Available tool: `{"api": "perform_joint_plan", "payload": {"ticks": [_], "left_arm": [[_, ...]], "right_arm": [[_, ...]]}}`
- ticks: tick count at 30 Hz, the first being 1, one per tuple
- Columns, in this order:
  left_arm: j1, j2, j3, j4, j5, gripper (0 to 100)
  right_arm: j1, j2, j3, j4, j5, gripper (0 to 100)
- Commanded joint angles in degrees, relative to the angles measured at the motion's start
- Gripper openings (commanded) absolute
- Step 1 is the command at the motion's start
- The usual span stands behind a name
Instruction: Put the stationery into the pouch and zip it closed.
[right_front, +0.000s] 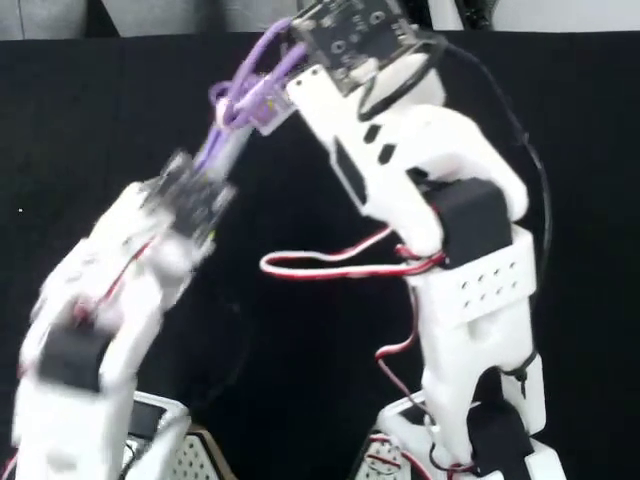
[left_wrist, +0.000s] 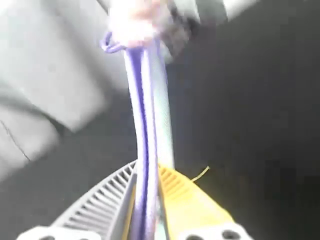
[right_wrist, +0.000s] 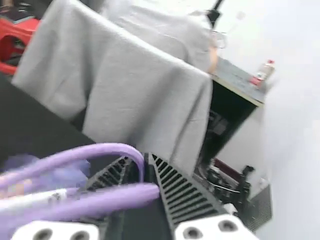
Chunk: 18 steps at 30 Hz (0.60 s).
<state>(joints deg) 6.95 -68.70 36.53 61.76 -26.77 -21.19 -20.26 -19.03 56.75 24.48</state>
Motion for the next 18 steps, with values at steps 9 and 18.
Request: {"api": "perform_joint_plan", "payload": {"ticks": [9,18], "left_arm": [[-0.31,-27.78,-2.15,4.92,14.86,3],[0.04,-36.04,-2.15,7.65,20.13,3]], "right_arm": [[7.12,-1.71,-0.40,-3.96,0.00,1.1],[11.52,-1.71,4.53,-13.10,-0.09,1.1]]}}
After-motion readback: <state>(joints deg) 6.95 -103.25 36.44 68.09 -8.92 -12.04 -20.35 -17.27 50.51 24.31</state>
